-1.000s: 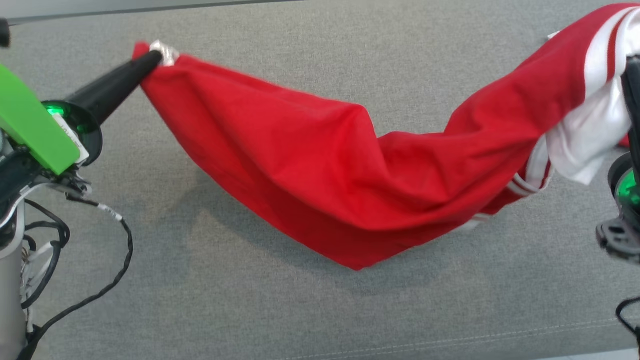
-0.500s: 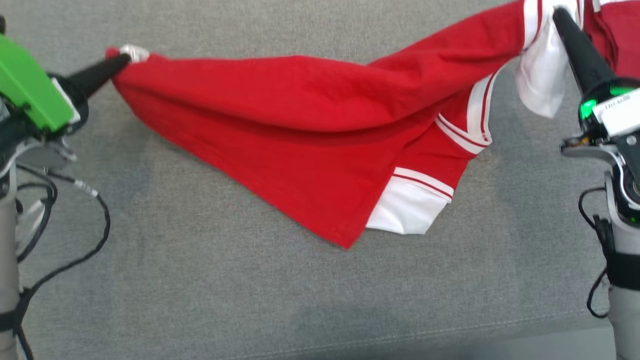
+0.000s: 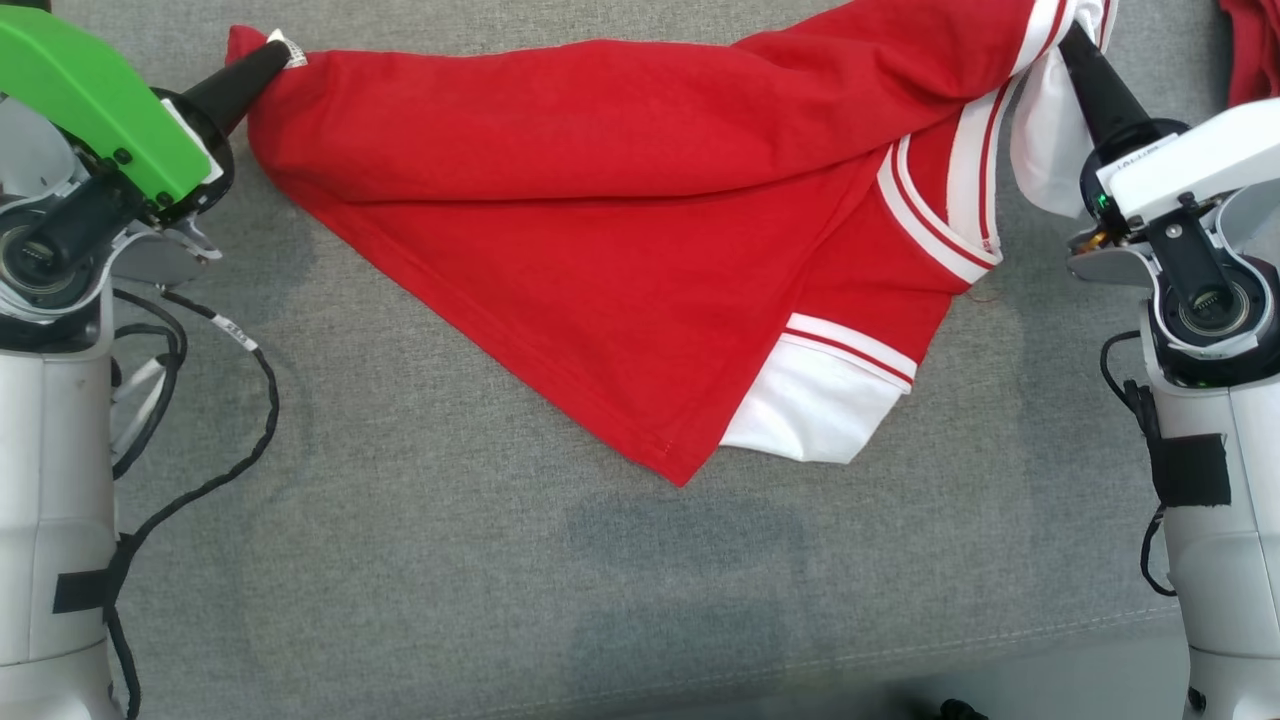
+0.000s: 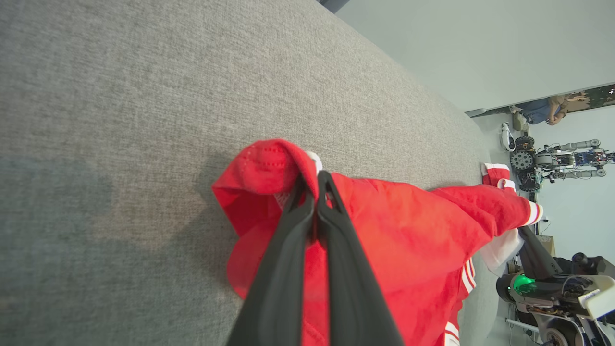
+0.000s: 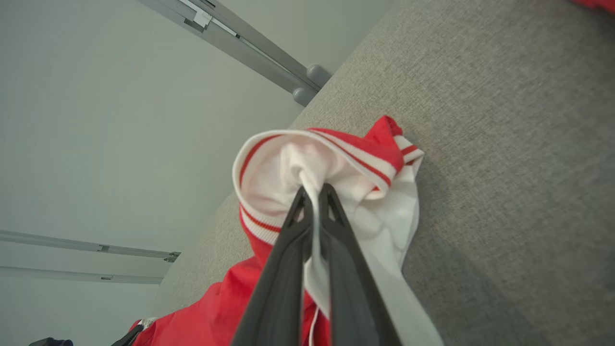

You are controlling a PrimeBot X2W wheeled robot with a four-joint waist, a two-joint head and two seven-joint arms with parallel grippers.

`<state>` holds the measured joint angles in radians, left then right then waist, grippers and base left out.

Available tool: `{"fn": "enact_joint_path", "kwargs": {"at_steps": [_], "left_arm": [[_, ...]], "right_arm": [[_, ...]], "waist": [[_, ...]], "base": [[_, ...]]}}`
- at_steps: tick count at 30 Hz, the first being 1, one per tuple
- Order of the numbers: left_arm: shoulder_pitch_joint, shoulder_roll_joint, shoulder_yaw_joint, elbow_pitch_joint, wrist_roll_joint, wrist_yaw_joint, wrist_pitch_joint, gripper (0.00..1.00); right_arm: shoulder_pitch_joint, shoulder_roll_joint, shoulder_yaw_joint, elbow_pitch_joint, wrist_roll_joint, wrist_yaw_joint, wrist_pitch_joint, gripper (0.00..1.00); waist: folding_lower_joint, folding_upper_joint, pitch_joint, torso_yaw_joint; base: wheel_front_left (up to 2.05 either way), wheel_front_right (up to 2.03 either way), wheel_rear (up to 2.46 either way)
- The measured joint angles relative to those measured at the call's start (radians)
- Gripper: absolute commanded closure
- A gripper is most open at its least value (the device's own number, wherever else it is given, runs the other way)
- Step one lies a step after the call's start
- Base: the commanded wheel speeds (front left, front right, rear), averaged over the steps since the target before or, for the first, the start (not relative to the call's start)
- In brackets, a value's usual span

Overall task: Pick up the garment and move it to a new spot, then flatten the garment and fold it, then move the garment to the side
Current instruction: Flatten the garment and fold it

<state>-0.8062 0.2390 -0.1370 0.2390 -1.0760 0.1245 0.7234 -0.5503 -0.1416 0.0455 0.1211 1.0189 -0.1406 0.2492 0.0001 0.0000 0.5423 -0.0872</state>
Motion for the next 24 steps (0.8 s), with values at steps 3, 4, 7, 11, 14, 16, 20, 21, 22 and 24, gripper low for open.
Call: {"fn": "enact_joint_path", "kwargs": {"at_steps": [3, 4, 7, 11, 14, 16, 20, 21, 22, 24], "left_arm": [[0.000, -0.016, 0.004, 0.021, 0.000, 0.000, -0.032, 0.00], [-0.001, -0.022, 0.006, 0.027, 0.000, -0.001, -0.039, 0.00], [-0.001, -0.045, 0.012, 0.042, -0.001, -0.005, -0.065, 0.00], [0.002, -0.033, 0.012, 0.037, 0.014, -0.028, -0.103, 0.00], [0.028, -0.019, -0.001, 0.014, 0.051, -0.056, -0.132, 0.00], [0.063, -0.018, 0.002, -0.007, 0.054, -0.068, -0.166, 0.00], [0.151, -0.016, -0.023, -0.055, 0.097, -0.091, -0.207, 0.00], [0.174, -0.016, -0.029, -0.067, 0.109, -0.098, -0.220, 0.00], [0.199, -0.016, -0.033, -0.083, 0.122, -0.106, -0.244, 0.00], [0.239, -0.020, -0.034, -0.125, 0.131, -0.113, -0.271, 0.00]], "right_arm": [[-0.020, 0.001, 0.006, 0.022, -0.019, 0.000, -0.017, 0.33], [-0.023, 0.002, 0.006, 0.026, -0.021, 0.000, -0.022, 0.02], [-0.028, 0.001, 0.001, 0.044, -0.027, 0.000, -0.039, 0.00], [-0.030, 0.002, -0.004, 0.059, -0.027, 0.000, -0.059, 0.00], [-0.028, -0.019, -0.011, 0.066, -0.050, 0.006, -0.081, 0.00], [-0.017, -0.034, -0.021, 0.065, -0.057, 0.010, -0.098, 0.00], [0.042, -0.103, -0.020, 0.052, -0.138, 0.026, -0.136, 0.00], [0.059, -0.126, -0.015, 0.049, -0.167, 0.028, -0.144, 0.00], [0.077, -0.150, -0.008, 0.043, -0.198, 0.029, -0.155, 0.00], [0.113, -0.185, -0.001, 0.025, -0.249, 0.029, -0.173, 0.00]], "waist": [[0.0000, 0.0000, -0.008, 0.004], [0.0000, 0.0000, -0.011, 0.006], [0.0000, 0.0000, -0.024, 0.013], [0.0000, 0.0000, -0.048, 0.023], [0.0000, 0.0000, -0.069, 0.034], [0.0000, 0.0000, -0.083, 0.042], [-0.0001, 0.0000, -0.110, 0.063], [0.0000, 0.0000, -0.116, 0.069], [-0.0001, 0.0000, -0.122, 0.075], [-0.0001, 0.0000, -0.133, 0.087]], "base": [[0.00, 0.00, 0.00], [0.00, 0.00, 0.00], [0.00, 0.00, 0.00], [0.00, 0.00, 0.00], [0.00, 0.00, 0.00], [0.00, 0.00, 0.00], [0.00, 0.00, 0.00], [0.00, 0.00, 0.00], [0.00, 0.00, 0.00], [0.00, 0.00, 0.00]]}}
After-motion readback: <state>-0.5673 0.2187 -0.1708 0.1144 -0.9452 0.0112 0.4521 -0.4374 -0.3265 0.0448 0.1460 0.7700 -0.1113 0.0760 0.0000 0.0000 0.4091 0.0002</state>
